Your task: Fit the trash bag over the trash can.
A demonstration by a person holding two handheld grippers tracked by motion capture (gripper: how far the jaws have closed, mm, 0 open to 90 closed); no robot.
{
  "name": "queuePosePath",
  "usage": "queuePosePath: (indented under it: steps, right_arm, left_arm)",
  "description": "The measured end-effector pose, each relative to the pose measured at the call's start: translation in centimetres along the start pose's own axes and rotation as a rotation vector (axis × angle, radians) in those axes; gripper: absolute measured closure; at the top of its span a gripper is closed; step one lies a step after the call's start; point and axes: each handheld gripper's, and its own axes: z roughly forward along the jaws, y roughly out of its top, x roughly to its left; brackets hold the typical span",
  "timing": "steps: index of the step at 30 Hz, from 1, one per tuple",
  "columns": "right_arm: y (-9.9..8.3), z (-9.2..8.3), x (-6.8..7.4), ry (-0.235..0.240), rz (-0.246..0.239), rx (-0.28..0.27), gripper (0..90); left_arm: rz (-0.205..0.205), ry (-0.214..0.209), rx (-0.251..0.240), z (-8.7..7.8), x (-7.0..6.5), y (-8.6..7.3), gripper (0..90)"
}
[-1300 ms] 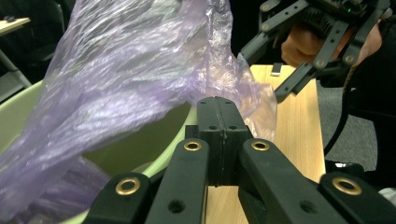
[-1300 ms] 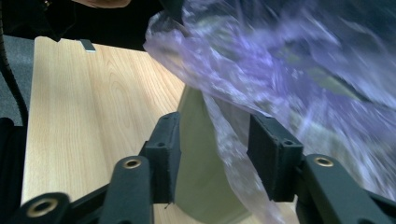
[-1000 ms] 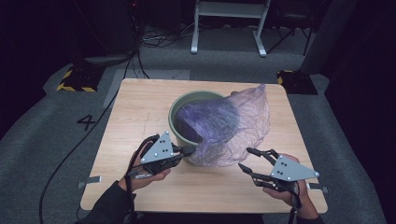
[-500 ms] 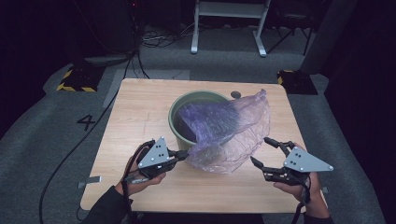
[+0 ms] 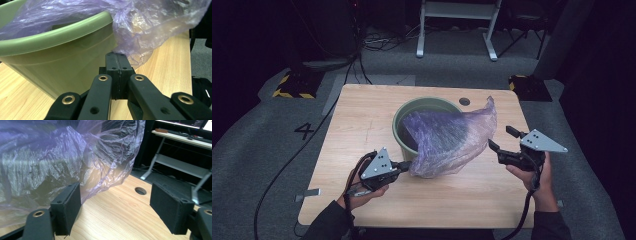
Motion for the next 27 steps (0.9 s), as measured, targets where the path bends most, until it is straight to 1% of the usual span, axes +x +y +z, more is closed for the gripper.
queuePosePath:
  steps: [1,3,4,6,8,9,10,12,13,14,16,19,21,22,23,24,25,26,27]
  right_arm:
    - [0.0,-0.1,0.0,0.01,0.004,-0.004,24.7]
    - [0.0,-0.3,0.1,0.025,-0.005,-0.003,22.4]
    - [0.0,-0.5,0.2,0.036,-0.022,0.001,22.5]
    - [0.1,-1.0,0.7,0.023,-0.073,0.026,21.8]
    - [0.1,-1.6,1.1,0.041,-0.118,0.052,21.6]
    - [0.0,-1.9,1.3,0.048,-0.135,0.06,21.3]
    - [-0.1,-2.2,1.4,0.06,-0.144,0.067,21.3]
    - [-0.4,-2.7,1.5,0.081,-0.14,0.076,20.9]
    - [-0.6,-3.1,1.3,0.105,-0.124,0.069,20.9]
    - [-0.8,-3.3,1.1,0.117,-0.106,0.068,20.8]
    - [-1.1,-3.6,0.7,0.123,-0.083,0.059,20.1]
    - [-1.1,-3.8,0.1,0.128,-0.029,0.038,19.9]
    - [-0.7,-3.7,-0.1,0.115,-0.013,0.019,19.9]
    - [-0.5,-3.6,-0.1,0.106,-0.013,0.01,20.0]
    - [-0.1,-3.5,-0.2,0.088,-0.004,0.006,20.5]
    - [0.3,-3.2,-0.2,0.039,0.0,0.003,21.4]
    - [0.6,-3.0,-0.2,0.0,-0.001,0.003,22.2]
    - [0.9,-2.5,-0.3,-0.049,0.002,0.006,22.8]
    - [1.0,-2.2,-0.4,-0.056,0.013,0.002,23.0]
  left_arm:
    - [-0.004,0.003,-0.001,0.0,0.1,-0.1,90.0]
    - [-0.014,0.007,-0.01,-0.1,0.2,-0.2,90.0]
    - [-0.018,0.003,-0.012,-0.2,0.2,-0.2,90.0]
    - [-0.019,0.005,-0.011,-0.3,0.2,-0.3,90.0]
    - [-0.015,0.002,-0.014,-0.3,0.0,-0.3,90.0]
    - [-0.008,0.004,-0.012,-0.3,-0.1,-0.3,90.0]
    - [-0.011,0.002,-0.016,-0.4,-0.1,-0.3,90.0]
    - [-0.011,0.003,-0.014,-0.4,-0.2,-0.3,90.0]
    - [-0.012,0.001,-0.013,-0.4,-0.1,-0.3,90.0]
    - [-0.015,0.001,-0.013,-0.4,-0.1,-0.3,90.0]
    - [-0.017,0.001,-0.015,-0.5,-0.1,-0.3,90.0]
    - [-0.015,0.005,-0.006,-0.6,-0.1,-0.4,90.0]
    - [-0.018,0.005,-0.001,-0.5,0.0,-0.4,90.0]
    - [-0.018,0.005,0.004,-0.5,0.1,-0.4,90.0]
    - [-0.019,0.006,0.005,-0.4,0.1,-0.5,90.0]
    - [-0.023,0.006,0.006,-0.4,0.1,-0.5,90.0]
    - [-0.016,0.012,0.011,-0.3,0.1,-0.5,90.0]
    - [-0.01,0.015,0.013,-0.3,0.1,-0.5,90.0]
    - [-0.014,0.017,0.012,-0.2,0.1,-0.6,90.0]
